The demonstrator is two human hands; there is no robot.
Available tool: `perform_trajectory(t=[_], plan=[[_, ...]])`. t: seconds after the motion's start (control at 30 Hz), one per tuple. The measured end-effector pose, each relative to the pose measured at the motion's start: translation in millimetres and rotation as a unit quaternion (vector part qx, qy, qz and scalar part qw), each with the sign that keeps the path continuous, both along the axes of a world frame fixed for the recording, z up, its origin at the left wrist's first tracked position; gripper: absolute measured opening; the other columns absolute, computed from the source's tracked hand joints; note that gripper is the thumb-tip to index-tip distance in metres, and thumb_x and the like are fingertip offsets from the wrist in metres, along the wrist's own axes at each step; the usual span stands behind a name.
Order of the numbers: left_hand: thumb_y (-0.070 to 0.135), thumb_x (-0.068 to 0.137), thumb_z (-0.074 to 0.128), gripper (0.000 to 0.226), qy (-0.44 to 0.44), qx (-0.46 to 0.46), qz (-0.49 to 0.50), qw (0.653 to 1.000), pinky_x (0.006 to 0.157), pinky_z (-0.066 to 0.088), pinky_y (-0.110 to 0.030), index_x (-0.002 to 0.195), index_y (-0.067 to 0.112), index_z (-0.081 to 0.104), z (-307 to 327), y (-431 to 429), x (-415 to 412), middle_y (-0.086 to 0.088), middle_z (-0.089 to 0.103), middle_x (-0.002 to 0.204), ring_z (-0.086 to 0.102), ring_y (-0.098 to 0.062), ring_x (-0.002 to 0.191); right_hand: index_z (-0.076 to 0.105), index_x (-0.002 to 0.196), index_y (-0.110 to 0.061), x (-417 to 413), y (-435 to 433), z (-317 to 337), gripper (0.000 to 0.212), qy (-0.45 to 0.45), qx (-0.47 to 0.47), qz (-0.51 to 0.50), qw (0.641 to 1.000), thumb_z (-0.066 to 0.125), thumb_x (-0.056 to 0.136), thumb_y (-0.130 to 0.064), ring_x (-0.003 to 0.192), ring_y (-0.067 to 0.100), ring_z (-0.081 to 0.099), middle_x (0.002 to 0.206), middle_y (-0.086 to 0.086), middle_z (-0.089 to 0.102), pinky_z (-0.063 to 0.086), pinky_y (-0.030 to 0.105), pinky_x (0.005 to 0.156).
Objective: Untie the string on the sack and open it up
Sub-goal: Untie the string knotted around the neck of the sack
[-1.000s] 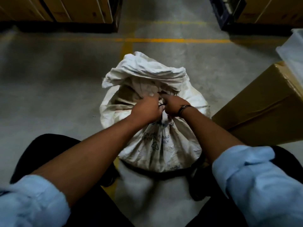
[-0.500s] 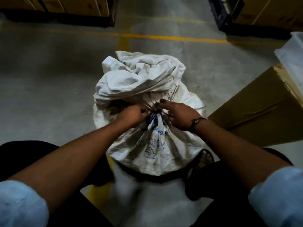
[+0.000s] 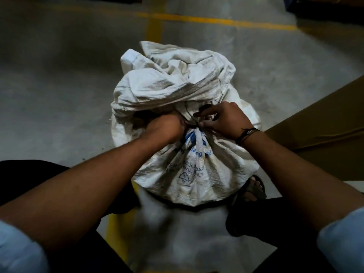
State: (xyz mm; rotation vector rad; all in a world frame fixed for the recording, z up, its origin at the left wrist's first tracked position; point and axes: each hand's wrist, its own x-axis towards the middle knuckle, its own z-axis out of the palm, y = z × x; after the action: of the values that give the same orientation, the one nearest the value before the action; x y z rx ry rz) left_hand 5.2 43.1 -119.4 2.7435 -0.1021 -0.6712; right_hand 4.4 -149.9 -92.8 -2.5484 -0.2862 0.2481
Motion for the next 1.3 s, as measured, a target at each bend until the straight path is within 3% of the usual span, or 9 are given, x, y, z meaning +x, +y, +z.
perform_trajectory(t=[0.07, 0.17, 0.27, 0.63, 0.77, 0.93, 1.03, 1.17, 1.3], plan=[[0.036, 0.091, 0.052, 0.028, 0.0, 0.006, 0.003, 1.0, 0.076, 0.051, -0.035, 0.107, 0.021, 0.069, -0.8, -1.1, -1.0, -0.011, 0.07, 0.109, 0.067, -0.031, 0.096, 0.078, 0.1, -0.036, 2.7, 0.9, -1.7, 0.028, 0.002, -0.001, -0.001, 1.0, 0.083, 0.072, -0.037, 0.08, 0.002, 0.06, 0.102, -0.009, 0.075, 0.04, 0.019, 0.068], [0.035, 0.092, 0.052, 0.027, 0.009, 0.013, -0.001, 1.0, 0.077, 0.05, -0.034, 0.109, 0.023, 0.068, 0.6, 1.0, -0.6, -0.011, 0.069, 0.111, 0.066, -0.031, 0.098, 0.079, 0.097, -0.033, 4.6, 4.6, -0.5, 0.03, 0.003, -0.009, 0.002, 1.0, 0.085, 0.069, -0.039, 0.085, 0.01, 0.066, 0.1, -0.008, 0.076, 0.048, 0.023, 0.072], [0.036, 0.092, 0.053, 0.026, 0.012, 0.009, -0.004, 1.0, 0.077, 0.048, -0.033, 0.111, 0.025, 0.067, 2.4, 2.9, -1.5, -0.011, 0.068, 0.113, 0.066, -0.031, 0.099, 0.079, 0.095, -0.031, 6.1, 6.3, 1.2, 0.028, -0.001, -0.024, 0.004, 1.0, 0.085, 0.068, -0.036, 0.084, 0.013, 0.067, 0.094, -0.006, 0.076, 0.043, 0.021, 0.07], [0.04, 0.091, 0.052, 0.033, -0.002, 0.024, 0.003, 1.0, 0.079, 0.048, -0.034, 0.115, 0.023, 0.066, 8.6, 1.6, -8.5, -0.011, 0.067, 0.119, 0.065, -0.032, 0.104, 0.078, 0.096, -0.036, -1.5, 8.6, -0.1, 0.026, -0.02, -0.026, 0.003, 0.999, 0.074, 0.072, -0.03, 0.07, 0.004, 0.063, 0.089, -0.012, 0.076, 0.053, 0.024, 0.07], [0.049, 0.084, 0.049, 0.038, -0.043, 0.017, -0.007, 0.999, 0.075, 0.049, -0.033, 0.107, 0.025, 0.067, 9.6, 2.4, -14.8, -0.008, 0.07, 0.108, 0.067, -0.032, 0.098, 0.078, 0.096, -0.039, -3.2, 7.5, 0.1, 0.027, -0.018, -0.028, -0.002, 0.999, 0.073, 0.072, -0.03, 0.069, 0.005, 0.062, 0.086, -0.01, 0.075, 0.052, 0.025, 0.068], [0.061, 0.08, 0.06, 0.036, -0.104, -0.036, -0.02, 0.994, 0.063, 0.044, -0.029, 0.095, 0.029, 0.067, 9.8, 7.4, -19.6, 0.003, 0.07, 0.086, 0.067, -0.024, 0.084, 0.078, 0.098, -0.036, -2.6, 7.0, 3.2, 0.026, -0.015, -0.031, 0.014, 0.999, 0.075, 0.074, -0.029, 0.075, 0.012, 0.067, 0.091, -0.007, 0.076, 0.054, 0.029, 0.072], [0.052, 0.079, 0.067, 0.034, -0.161, -0.047, -0.071, 0.983, 0.067, 0.052, -0.032, 0.109, 0.036, 0.061, 12.5, 8.8, -24.1, 0.006, 0.072, 0.096, 0.068, -0.023, 0.092, 0.078, 0.097, -0.034, -1.8, 7.8, 3.1, 0.024, -0.016, -0.03, 0.015, 0.999, 0.075, 0.074, -0.028, 0.076, 0.013, 0.066, 0.09, -0.004, 0.076, 0.051, 0.026, 0.069], [0.032, 0.078, 0.067, 0.044, -0.16, -0.071, -0.082, 0.981, 0.073, 0.057, -0.037, 0.12, 0.043, 0.058, 14.7, 10.0, -27.0, 0.001, 0.073, 0.104, 0.069, -0.026, 0.095, 0.078, 0.094, -0.032, -0.3, 6.7, 3.9, 0.021, -0.02, -0.027, 0.019, 0.999, 0.076, 0.074, -0.026, 0.078, 0.016, 0.067, 0.089, -0.003, 0.076, 0.045, 0.022, 0.068], [0.026, 0.077, 0.062, 0.049, -0.168, -0.084, -0.079, 0.979, 0.076, 0.058, -0.038, 0.121, 0.046, 0.059, 15.0, 10.7, -26.9, 0.01, 0.074, 0.107, 0.069, -0.018, 0.099, 0.078, 0.095, -0.033, 0.4, 5.8, 1.2, 0.021, -0.024, -0.03, 0.025, 0.999, 0.078, 0.074, -0.03, 0.079, 0.017, 0.067, 0.091, -0.003, 0.076, 0.045, 0.023, 0.067]])
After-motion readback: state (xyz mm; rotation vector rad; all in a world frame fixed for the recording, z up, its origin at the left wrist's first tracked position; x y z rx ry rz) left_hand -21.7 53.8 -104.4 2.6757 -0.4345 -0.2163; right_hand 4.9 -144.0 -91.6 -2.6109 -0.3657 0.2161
